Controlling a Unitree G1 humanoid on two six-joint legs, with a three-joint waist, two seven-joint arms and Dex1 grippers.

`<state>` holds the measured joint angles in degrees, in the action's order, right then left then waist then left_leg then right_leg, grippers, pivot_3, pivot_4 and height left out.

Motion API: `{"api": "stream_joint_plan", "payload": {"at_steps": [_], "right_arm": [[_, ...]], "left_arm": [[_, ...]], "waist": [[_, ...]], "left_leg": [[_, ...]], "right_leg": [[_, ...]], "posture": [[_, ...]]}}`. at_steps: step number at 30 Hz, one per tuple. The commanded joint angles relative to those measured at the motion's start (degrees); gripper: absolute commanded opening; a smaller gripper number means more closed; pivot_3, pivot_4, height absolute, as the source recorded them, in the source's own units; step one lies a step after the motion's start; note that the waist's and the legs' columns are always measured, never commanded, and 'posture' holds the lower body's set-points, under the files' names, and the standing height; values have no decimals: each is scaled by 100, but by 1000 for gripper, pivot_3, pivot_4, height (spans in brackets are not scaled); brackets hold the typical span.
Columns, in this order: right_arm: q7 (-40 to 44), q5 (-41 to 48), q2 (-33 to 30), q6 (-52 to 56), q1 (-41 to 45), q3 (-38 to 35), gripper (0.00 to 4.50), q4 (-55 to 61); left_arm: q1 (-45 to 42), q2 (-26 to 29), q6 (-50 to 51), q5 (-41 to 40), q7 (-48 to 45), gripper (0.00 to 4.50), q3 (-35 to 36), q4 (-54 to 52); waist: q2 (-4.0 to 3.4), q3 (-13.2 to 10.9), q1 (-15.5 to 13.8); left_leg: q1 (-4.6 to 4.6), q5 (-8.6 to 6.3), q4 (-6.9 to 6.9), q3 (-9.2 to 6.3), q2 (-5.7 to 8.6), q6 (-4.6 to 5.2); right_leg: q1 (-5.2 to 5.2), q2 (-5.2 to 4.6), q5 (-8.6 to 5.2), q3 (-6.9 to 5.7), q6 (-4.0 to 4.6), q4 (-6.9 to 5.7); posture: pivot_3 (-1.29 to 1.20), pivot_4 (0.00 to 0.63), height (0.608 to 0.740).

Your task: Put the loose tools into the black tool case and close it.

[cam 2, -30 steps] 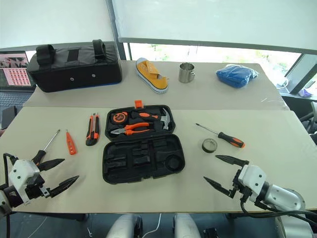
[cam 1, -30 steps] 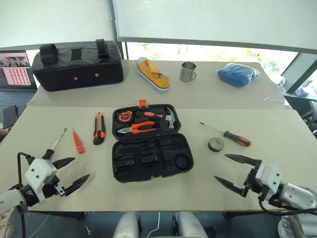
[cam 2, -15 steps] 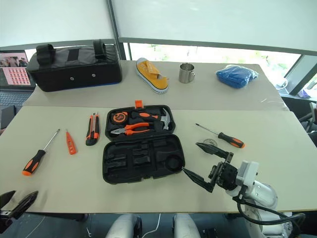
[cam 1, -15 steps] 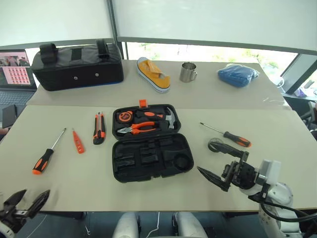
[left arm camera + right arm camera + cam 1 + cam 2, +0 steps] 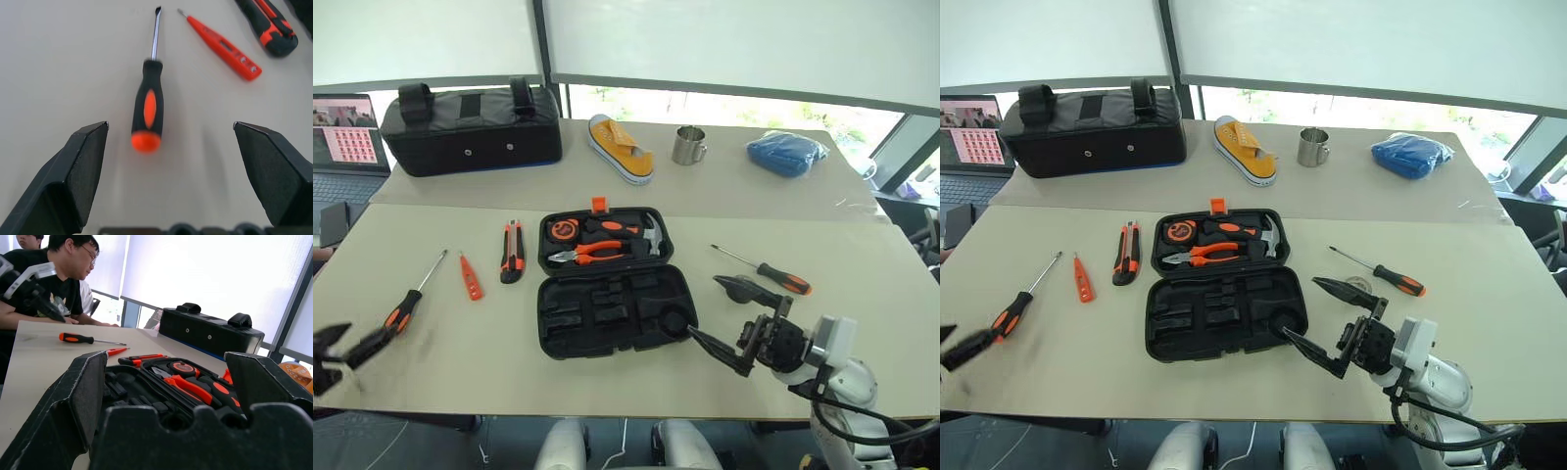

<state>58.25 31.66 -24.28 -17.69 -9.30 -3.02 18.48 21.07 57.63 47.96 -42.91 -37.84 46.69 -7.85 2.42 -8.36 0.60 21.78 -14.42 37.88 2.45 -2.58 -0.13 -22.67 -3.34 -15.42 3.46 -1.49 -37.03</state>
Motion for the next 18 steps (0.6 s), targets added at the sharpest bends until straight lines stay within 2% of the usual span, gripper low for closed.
{"api": "stream_joint_plan", "payload": {"at_steps": [1, 7, 13, 16, 18], "right_arm": [[-115, 14, -65, 77, 64, -50, 4441, 216], [-210, -45, -97, 110, 64, -50, 4441, 270], [-204, -35, -159, 37, -106, -113, 4441, 294], [-163, -21, -187, -9, -192, -165, 4500, 254], [-121, -18, -207, -45, -233, -189, 4500, 206]], "left_arm": [[-694, 462, 563, 173, 66, 4397, -651, 555], [-1785, 694, 729, 797, -68, 4397, -2038, 1517], [-2251, 513, 689, 1066, -159, 4397, -2391, 1901], [-2177, 440, 618, 1140, -206, 3720, -2277, 1916], [-2097, 403, 484, 1207, -278, 2979, -2186, 1896]], "waist": [[1, -1, 13], [1, -1, 79], [1, -2, 23], [0, -2, 23], [0, -2, 23]], "left_leg": [[2, 0, 0, 1, 5, 0], [29, -5, -1, -4, -3, -9], [31, -7, -1, 22, -4, -14], [29, -7, -1, 30, -5, -14], [29, -8, -1, 31, -6, -14]], "right_leg": [[-3, 2, 0, 0, 0, -1], [-51, 12, 4, 11, 7, -16], [-51, 13, 4, 12, 8, -17], [-51, 11, 4, 13, 8, -18], [-51, 11, 4, 14, 7, -17]], "posture": [[0, 150, 740], [0, 150, 740], [0, 150, 740], [0, 150, 740], [0, 150, 740]]}}
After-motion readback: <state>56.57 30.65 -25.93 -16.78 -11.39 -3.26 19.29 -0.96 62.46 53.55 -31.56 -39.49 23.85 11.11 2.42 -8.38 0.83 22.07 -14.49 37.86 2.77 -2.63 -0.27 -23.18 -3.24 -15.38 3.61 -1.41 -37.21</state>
